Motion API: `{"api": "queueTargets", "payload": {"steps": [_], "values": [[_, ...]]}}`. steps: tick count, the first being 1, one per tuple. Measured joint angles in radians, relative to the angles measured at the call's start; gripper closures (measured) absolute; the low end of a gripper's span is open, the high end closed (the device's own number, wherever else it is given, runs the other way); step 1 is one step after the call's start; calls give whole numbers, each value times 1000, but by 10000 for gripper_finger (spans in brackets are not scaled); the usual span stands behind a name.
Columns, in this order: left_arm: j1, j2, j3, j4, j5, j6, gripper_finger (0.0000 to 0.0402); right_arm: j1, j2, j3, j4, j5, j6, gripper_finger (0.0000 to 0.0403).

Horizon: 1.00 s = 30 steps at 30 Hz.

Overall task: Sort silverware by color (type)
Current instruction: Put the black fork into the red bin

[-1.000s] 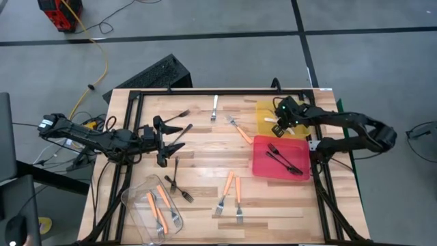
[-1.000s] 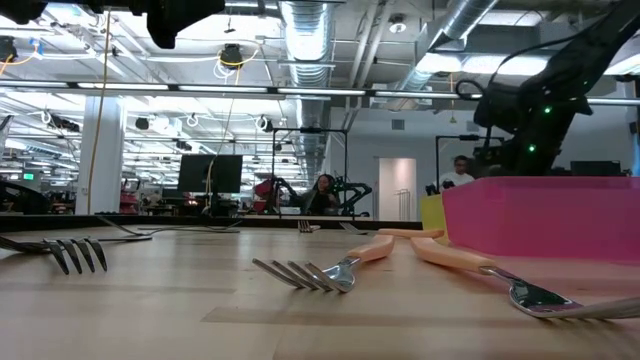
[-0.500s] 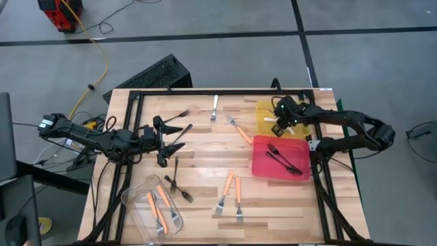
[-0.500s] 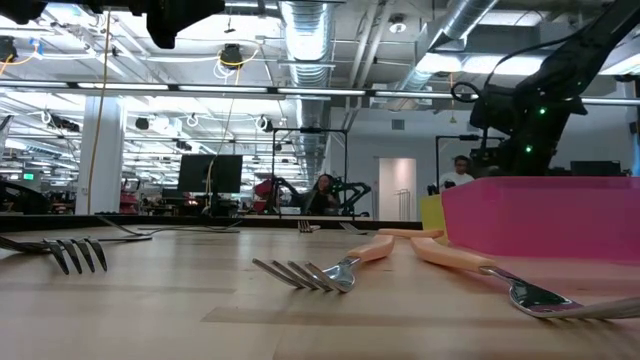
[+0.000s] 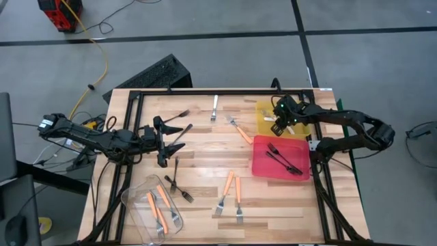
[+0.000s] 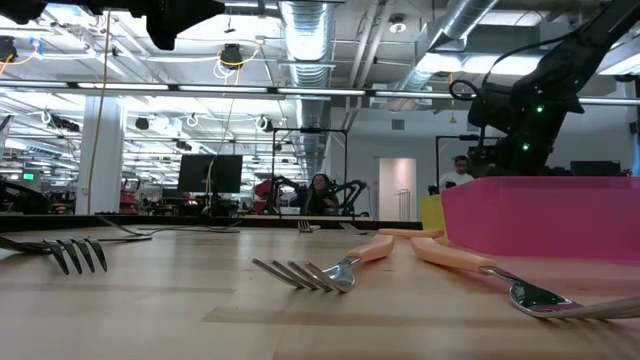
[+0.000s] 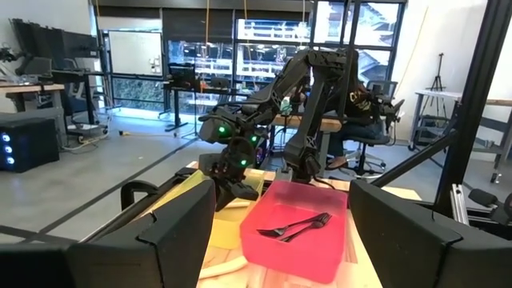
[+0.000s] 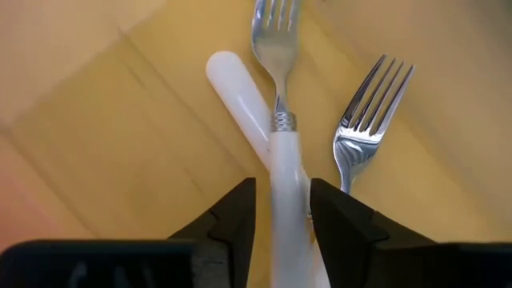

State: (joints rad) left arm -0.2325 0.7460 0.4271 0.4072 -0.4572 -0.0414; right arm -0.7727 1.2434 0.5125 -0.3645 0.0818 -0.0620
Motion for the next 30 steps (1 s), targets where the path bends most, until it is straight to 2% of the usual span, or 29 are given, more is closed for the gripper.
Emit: {"api": "queueTargets", "payload": {"steps": [5, 10, 15, 19, 22, 24, 27, 30], "values": [[0, 0, 0, -1, 0, -13, 127, 2, 0, 21, -33, -6, 4, 252], [14, 0, 0, -9, -23, -75, 127, 22, 0, 121, -191, -6, 9, 250], [56, 0, 0, -84, -28, -148, 127, 59, -1, 246, -342, -6, 23, 250], [90, 6, 58, -342, -31, -225, 127, 104, -1, 350, -446, -6, 40, 251], [106, 38, 133, -592, -79, -352, 127, 145, -1, 421, -504, -6, 65, 251], [109, 73, 171, -703, -99, -419, 127, 175, -1, 464, -535, -6, 77, 251], [108, 134, 205, -788, -91, -464, 127, 218, -1, 522, -585, -6, 95, 251], [108, 203, 212, -798, -69, -451, 127, 262, -2, 574, -627, -5, 119, 251]]}}
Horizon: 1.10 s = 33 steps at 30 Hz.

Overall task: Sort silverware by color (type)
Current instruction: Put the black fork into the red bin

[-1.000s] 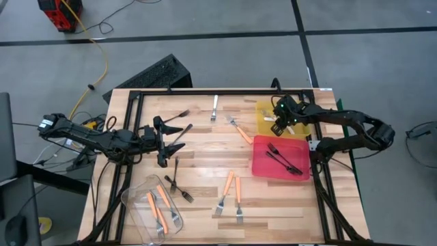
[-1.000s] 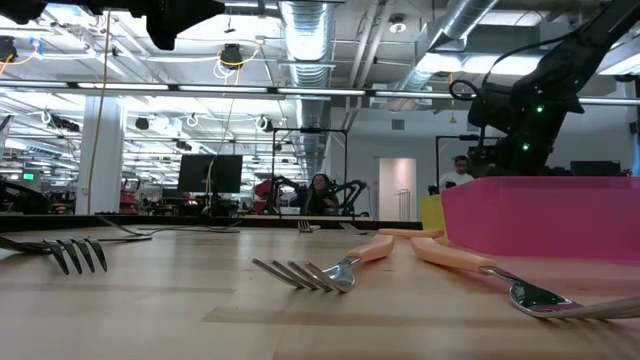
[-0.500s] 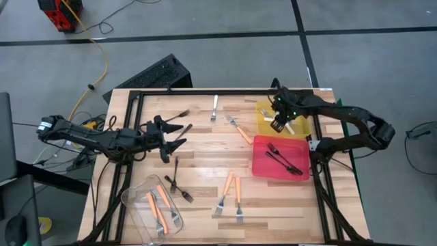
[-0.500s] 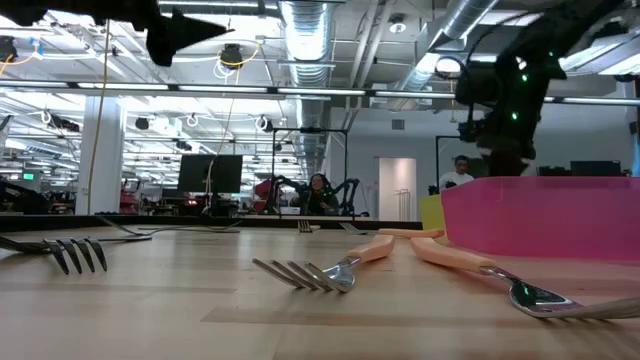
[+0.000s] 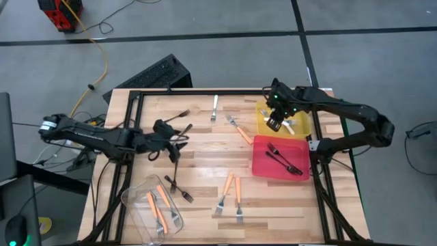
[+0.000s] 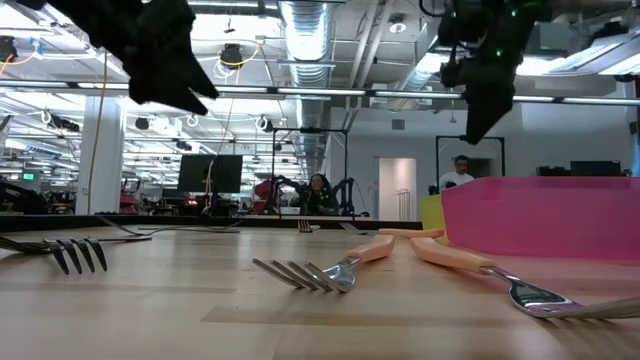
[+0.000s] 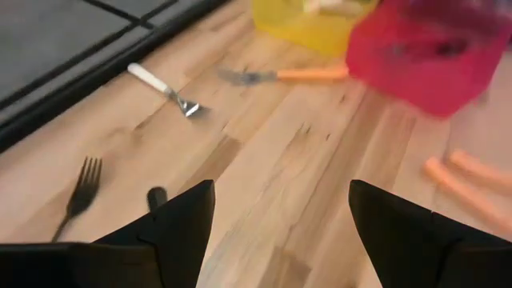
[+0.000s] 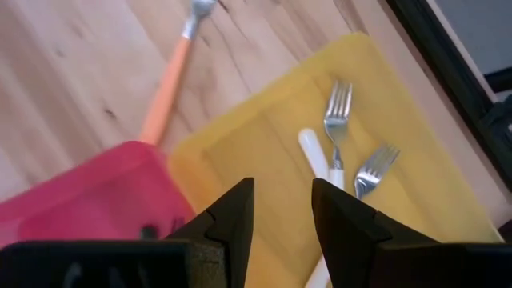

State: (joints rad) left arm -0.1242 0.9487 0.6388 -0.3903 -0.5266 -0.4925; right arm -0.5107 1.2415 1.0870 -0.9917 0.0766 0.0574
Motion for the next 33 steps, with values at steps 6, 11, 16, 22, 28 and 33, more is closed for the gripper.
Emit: {"api": "queueTargets", "payload": {"steps": [6, 11, 16, 22, 28, 33], "values": [[-5, 59, 1, 63, 3, 77, 127, 84, -19, 62, -99, 3, 34, 251], [38, 63, -1, -40, -36, -18, 127, 149, -76, 62, -146, 26, 102, 251], [80, 68, -55, -31, -37, -55, 127, 218, -132, 62, -152, 64, 163, 251], [116, 68, -150, 10, -61, -95, 127, 283, -170, 62, -152, 65, 205, 251], [135, 68, -267, 140, -63, -115, 127, 320, -174, 62, -147, 80, 230, 251], [147, 68, -316, 206, -94, -109, 127, 344, -174, 62, -144, 86, 241, 251]]}}
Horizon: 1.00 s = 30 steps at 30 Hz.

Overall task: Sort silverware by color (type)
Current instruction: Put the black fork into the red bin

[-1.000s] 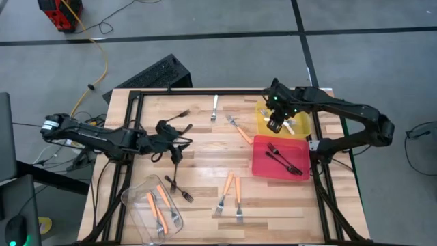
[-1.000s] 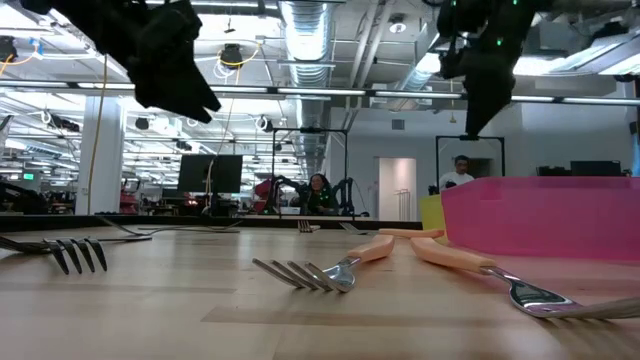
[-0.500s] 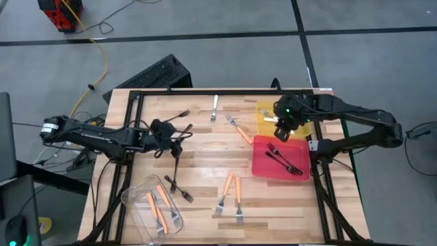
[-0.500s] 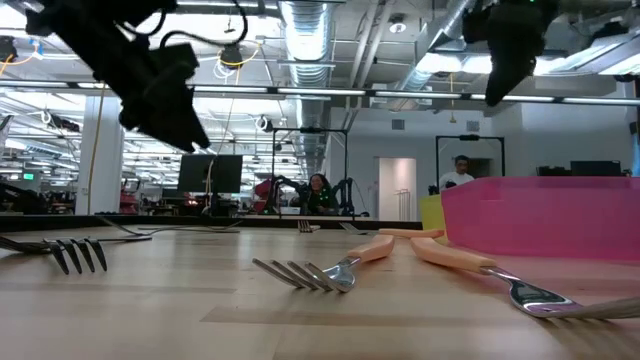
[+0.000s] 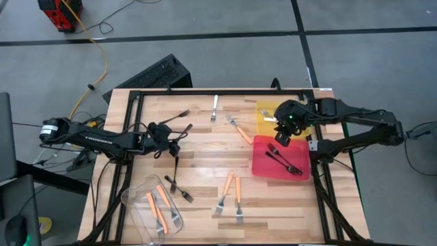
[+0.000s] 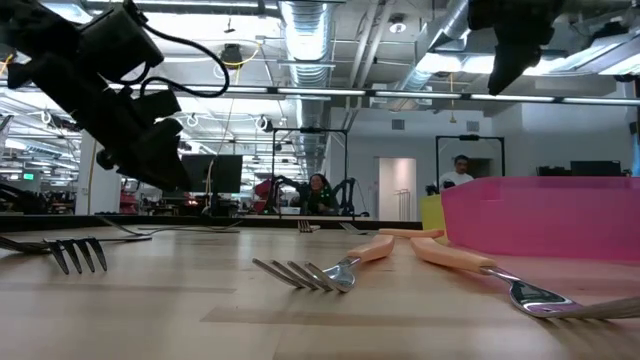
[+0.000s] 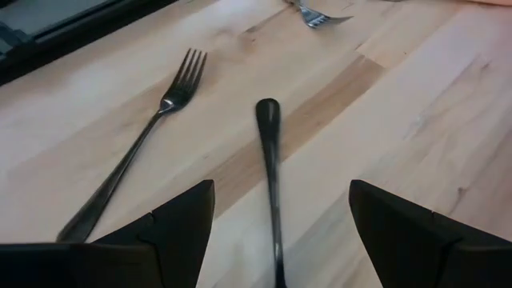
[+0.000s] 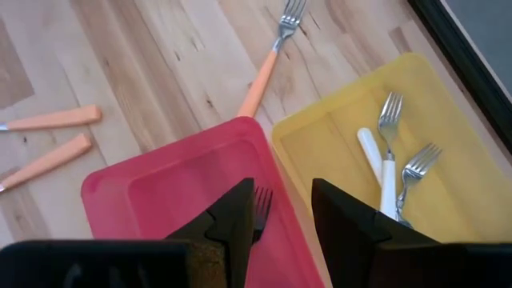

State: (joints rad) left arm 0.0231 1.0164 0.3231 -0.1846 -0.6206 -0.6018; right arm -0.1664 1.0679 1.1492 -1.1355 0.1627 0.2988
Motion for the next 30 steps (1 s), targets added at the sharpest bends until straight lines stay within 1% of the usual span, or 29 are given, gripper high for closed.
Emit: {"api": "queueTargets", "payload": {"steps": [8, 11, 18, 21, 26, 28, 30], "values": [[7, 0, -32, 24, -4, 0, 127, 18, 0, 0, 9, 0, 0, 251], [7, 20, -32, 27, -14, 12, 127, 18, 0, 0, 25, 0, 0, 251], [7, 167, -31, 61, -19, 12, 127, 18, 0, 0, 26, 0, 0, 251], [7, 225, -31, 78, -33, -17, 127, 18, 0, 0, 26, 0, 0, 251], [6, 297, -29, 89, -22, -54, 127, 18, 0, 0, 26, 0, 0, 251], [6, 324, -27, 96, -12, -72, 131, 18, 0, 0, 26, 0, -1, 251], [6, 349, -24, 99, -12, -93, 144, 18, 0, 0, 26, 0, -1, 251]]}}
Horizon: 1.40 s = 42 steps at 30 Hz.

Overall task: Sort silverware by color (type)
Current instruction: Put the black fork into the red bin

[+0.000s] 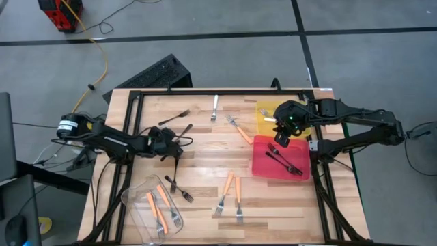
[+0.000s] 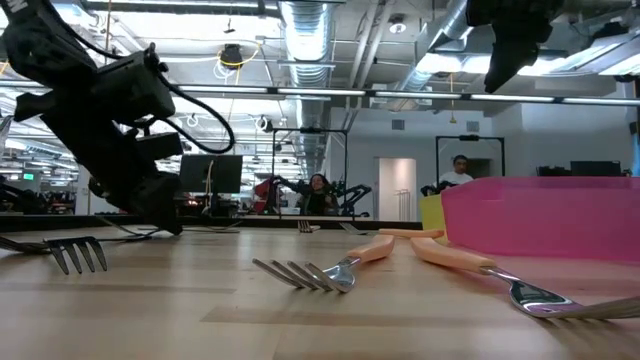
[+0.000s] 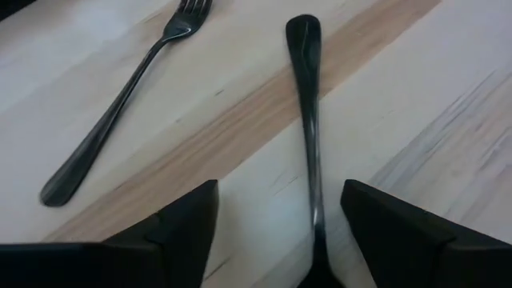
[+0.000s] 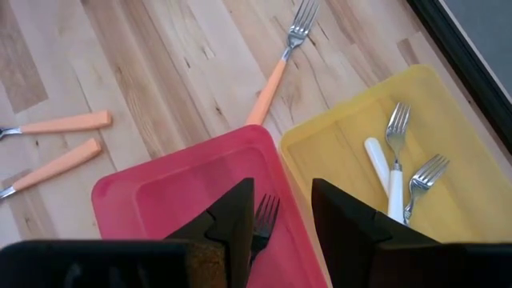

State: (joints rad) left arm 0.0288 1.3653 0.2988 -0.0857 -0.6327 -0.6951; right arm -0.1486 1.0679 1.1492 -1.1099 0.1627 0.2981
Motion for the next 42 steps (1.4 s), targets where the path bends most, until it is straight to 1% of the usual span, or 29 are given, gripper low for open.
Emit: {"api": "queueTargets", "payload": {"steps": [2, 5, 9, 14, 15, 20, 26, 29, 31, 35, 42], "values": [[-1, 20, 0, 10, 0, -24, 164, 0, 0, 0, 0, 0, 0, 251], [-2, 34, 1, 22, 9, -42, 207, 0, 0, 0, 5, 0, 0, 251], [-6, 35, 1, 27, 29, -65, 277, 0, 0, 0, 6, 0, 0, 251], [-11, 37, 0, 40, 40, -89, 374, 0, 0, 0, 11, 0, 0, 251], [-15, 38, -1, 45, 34, -87, 387, 0, 0, 0, 19, 0, 0, 251], [-48, 44, -10, 105, -2, -81, 397, 0, 0, 0, 60, 0, -11, 251], [-88, 43, -13, 164, -39, -100, 399, 8, 0, -1, 60, 0, -11, 251], [-107, 35, -12, 206, -10, -104, 400, 21, 0, -1, 60, 0, -10, 251], [-115, 16, -12, 214, -2, -105, 400, 31, 0, -1, 60, 0, -10, 251], [-133, -25, -12, 232, -28, -103, 401, 47, 0, -18, 73, 0, -10, 251], [-156, -163, -10, 239, -80, -47, 401, 56, 0, -66, 97, 0, -8, 251]]}}
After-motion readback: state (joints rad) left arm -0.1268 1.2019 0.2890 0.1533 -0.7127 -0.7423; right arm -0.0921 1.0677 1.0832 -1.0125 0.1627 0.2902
